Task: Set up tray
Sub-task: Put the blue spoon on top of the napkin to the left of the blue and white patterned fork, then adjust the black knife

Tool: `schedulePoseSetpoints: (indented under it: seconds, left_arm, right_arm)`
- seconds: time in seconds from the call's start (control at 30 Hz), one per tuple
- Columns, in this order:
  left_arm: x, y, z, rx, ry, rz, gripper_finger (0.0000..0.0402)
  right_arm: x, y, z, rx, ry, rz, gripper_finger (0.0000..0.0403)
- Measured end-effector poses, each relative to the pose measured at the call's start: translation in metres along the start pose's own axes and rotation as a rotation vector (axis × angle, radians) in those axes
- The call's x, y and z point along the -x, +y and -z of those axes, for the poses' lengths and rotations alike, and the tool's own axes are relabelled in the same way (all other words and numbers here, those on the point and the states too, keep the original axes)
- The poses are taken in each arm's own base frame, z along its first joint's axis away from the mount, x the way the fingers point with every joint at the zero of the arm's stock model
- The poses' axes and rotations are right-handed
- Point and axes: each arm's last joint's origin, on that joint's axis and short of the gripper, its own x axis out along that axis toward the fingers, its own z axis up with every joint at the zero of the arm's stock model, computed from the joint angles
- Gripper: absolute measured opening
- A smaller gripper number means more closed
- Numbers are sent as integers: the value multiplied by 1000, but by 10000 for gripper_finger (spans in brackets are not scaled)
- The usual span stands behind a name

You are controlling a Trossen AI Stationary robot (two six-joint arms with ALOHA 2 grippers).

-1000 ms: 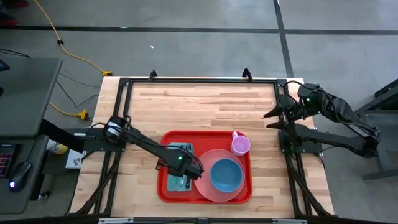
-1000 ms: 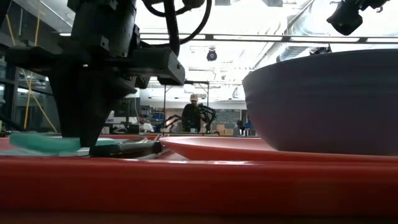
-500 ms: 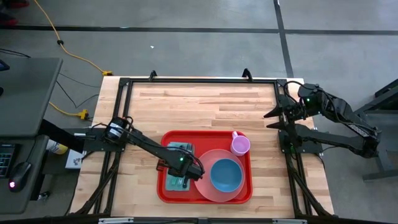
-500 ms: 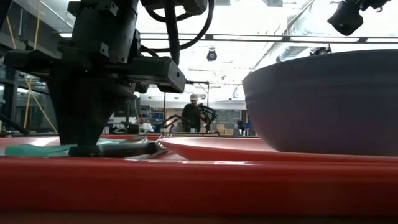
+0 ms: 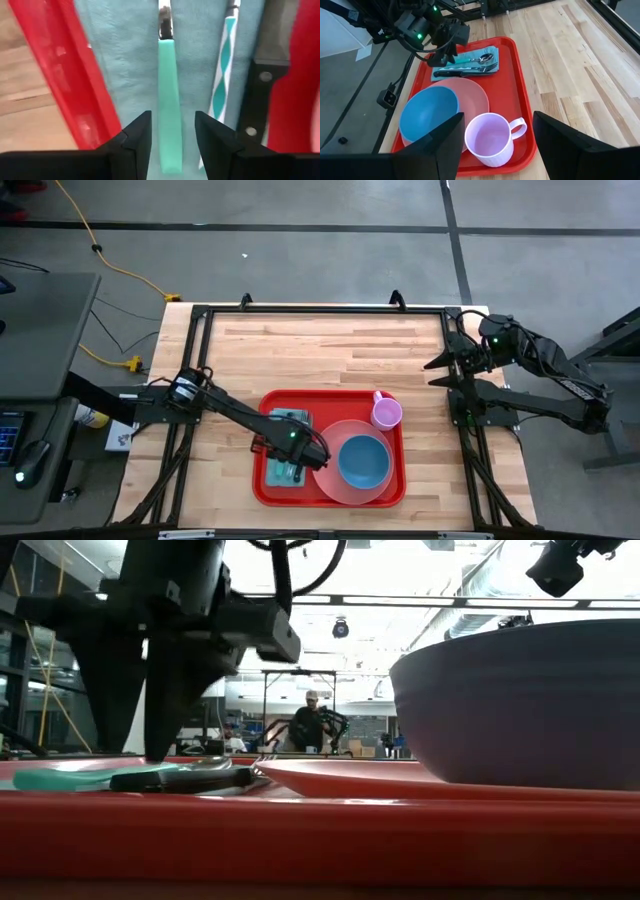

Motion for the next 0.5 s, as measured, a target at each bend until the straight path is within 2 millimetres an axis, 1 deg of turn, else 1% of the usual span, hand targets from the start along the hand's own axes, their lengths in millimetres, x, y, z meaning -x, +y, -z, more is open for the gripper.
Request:
schedulePoseSetpoints:
  seconds: [0.13, 0.2, 0.37, 0.5]
  left_arm:
    - [17, 1, 0, 1, -21, -30, 163]
    - [29, 1, 0, 2, -48, -43, 155]
    - [59, 3, -4, -33, -178, -52, 130]
    - [66, 1, -12, -42, -245, -21, 110]
  right_arm:
    - [0, 0, 0, 6, 0, 0, 213]
    - [0, 0, 0, 9, -2, 0, 213]
    - [0, 0, -2, 17, -16, 0, 213]
    - [0, 0, -3, 21, -24, 1, 213]
